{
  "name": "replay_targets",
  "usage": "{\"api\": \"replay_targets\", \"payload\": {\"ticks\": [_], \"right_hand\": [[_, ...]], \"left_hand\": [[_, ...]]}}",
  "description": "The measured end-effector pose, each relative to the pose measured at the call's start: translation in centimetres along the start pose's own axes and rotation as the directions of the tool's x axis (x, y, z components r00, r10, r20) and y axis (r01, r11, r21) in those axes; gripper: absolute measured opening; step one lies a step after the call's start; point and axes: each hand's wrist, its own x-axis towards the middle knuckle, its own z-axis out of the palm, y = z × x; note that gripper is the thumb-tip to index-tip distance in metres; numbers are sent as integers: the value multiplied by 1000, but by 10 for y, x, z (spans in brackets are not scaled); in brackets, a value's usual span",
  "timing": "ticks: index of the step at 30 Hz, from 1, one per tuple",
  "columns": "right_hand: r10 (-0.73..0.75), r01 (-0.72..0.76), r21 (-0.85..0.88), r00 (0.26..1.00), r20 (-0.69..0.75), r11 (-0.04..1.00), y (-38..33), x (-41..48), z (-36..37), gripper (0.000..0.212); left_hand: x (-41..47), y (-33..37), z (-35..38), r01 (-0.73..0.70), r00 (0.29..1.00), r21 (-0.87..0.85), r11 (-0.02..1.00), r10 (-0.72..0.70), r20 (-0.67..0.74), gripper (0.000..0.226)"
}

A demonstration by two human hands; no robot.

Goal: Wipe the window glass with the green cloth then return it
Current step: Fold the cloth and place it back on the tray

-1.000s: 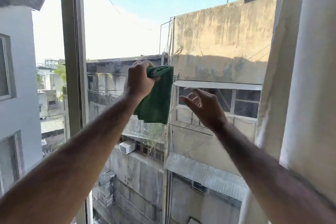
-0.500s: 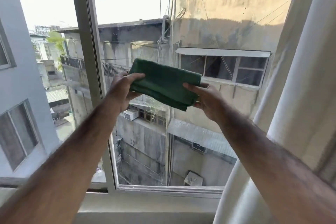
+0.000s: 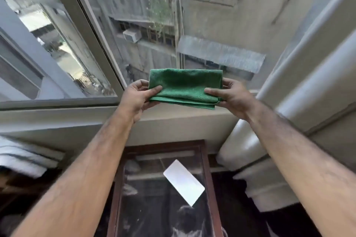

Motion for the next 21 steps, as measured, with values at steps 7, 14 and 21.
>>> {"api": "replay_targets", "payload": {"ticks": [7, 14, 21], "right_hand": [[309, -309, 6, 947, -91, 951, 191, -12, -25, 20], [554, -533, 163, 823, -130, 830, 360, -26, -35, 14], [653, -627, 183, 717, -244, 757, 482, -40, -31, 26]], "left_hand": [[-6, -171, -22, 211, 974, 103, 972, -201, -103, 24], [12, -321, -46, 346, 938, 287, 893, -317, -143, 21], [43, -442, -67, 375, 926, 575, 727, -321, -199, 24]]}}
